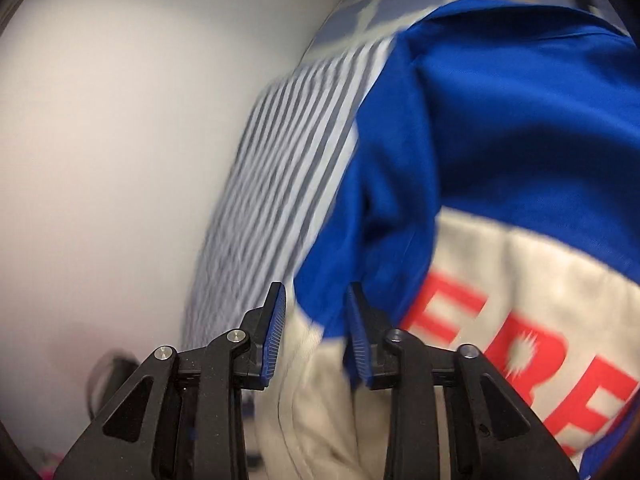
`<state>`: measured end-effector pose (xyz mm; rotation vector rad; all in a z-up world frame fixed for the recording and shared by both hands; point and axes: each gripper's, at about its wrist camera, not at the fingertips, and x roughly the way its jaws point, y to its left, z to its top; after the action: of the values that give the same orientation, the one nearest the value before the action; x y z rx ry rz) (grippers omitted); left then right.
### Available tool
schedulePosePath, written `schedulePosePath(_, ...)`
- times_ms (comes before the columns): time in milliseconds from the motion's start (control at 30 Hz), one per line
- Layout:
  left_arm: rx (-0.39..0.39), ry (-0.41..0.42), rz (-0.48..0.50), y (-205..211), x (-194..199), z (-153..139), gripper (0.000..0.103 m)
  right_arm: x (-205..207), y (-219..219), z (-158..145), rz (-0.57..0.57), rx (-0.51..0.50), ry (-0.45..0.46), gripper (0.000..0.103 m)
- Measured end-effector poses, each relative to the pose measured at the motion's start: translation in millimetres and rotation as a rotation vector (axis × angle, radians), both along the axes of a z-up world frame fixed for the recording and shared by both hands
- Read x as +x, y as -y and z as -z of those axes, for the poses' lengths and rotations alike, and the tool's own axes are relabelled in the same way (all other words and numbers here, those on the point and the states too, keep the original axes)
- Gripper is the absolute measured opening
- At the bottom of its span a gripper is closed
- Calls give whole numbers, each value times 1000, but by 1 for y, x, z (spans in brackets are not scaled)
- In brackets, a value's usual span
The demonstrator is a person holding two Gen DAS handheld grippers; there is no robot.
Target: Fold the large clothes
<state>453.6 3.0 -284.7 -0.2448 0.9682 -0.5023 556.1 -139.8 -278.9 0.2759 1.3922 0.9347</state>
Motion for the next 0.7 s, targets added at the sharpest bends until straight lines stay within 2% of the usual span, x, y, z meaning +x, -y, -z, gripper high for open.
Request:
schedulePosePath(67,3,5,4,3,0,0,43,-8,-6,3,-36,-45,-4,33)
schedulePosePath(100,5,8,5,4,0,0,43,-12,-8,0,-36,-27,-2,28)
schedulePosePath(200,33,30,9,10,-2,-1,46,-21,-19,-16,-59,143,-13,28)
schedulePosePath(267,38,33,8,11,-3,-2,46,-25,-33,-23,-103,132,22,28)
schedulePosePath(333,30,24,3,9,-3,-4,46,-25,-39,-17,-107,105,7,29)
schedulePosePath(433,3,25,3,3,-4,-10,46,-20,-38,-16,-90,96,2,31)
schedulePosePath(500,4,27,11,4,-4,-8,46,5,-29,-17,-61,101,21,31)
schedulePosePath(600,-14,19,4,3,-4,-7,46,33,-9,-10,48,152,-25,33)
schedulePosePath(700,-75,45,-5,-8,-2,-25,46,44,1,2,104,158,-53,33)
